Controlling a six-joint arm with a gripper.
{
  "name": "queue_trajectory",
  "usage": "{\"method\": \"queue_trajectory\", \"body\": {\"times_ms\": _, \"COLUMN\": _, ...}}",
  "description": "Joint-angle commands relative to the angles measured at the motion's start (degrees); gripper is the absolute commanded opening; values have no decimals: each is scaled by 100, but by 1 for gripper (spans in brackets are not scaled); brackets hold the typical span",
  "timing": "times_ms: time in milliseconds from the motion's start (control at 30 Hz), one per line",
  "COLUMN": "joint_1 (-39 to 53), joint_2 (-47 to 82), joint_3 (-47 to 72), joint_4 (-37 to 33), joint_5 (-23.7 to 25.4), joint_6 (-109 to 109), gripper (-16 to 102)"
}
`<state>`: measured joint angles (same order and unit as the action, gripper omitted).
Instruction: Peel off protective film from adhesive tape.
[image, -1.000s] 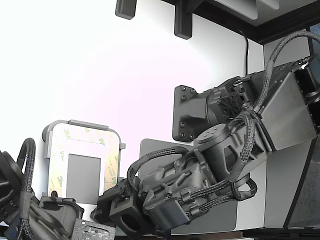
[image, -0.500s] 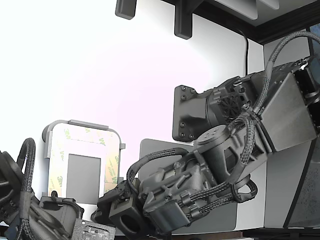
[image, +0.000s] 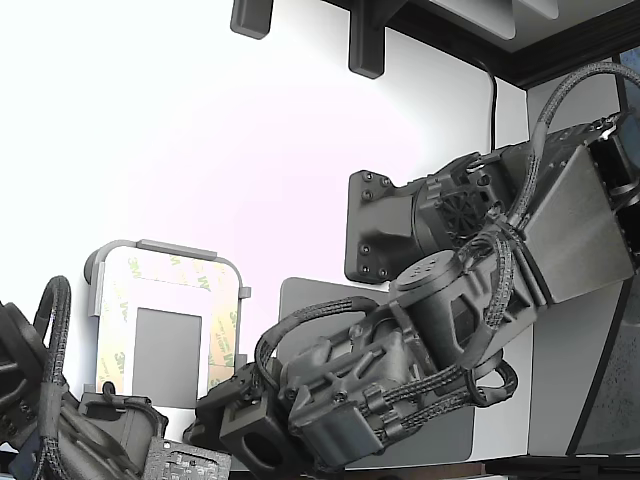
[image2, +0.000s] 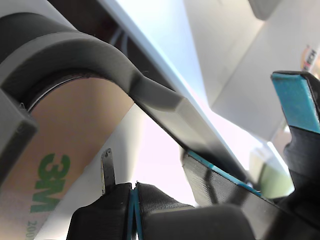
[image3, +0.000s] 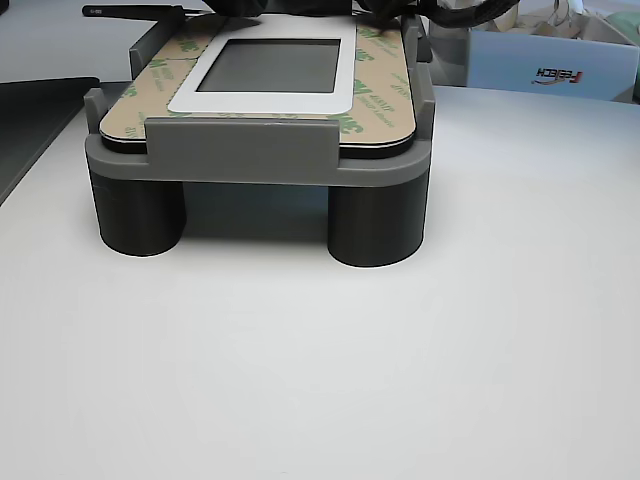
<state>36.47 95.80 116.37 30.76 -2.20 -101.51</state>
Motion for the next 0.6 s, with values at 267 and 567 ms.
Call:
{"method": "queue_trajectory", "body": {"times_ms": 267, "joint_1": -62, "joint_2": 0, "joint_3": -308, "joint_4": 62, "joint_5": -9, "joint_6": -562, "gripper": -11}}
{"method": "queue_trajectory", "body": {"times_ms": 567, "joint_1": -88, "joint_2": -18, "joint_3": -290, "joint_4": 0, "joint_5": 9, "joint_6": -642, "gripper": -11}}
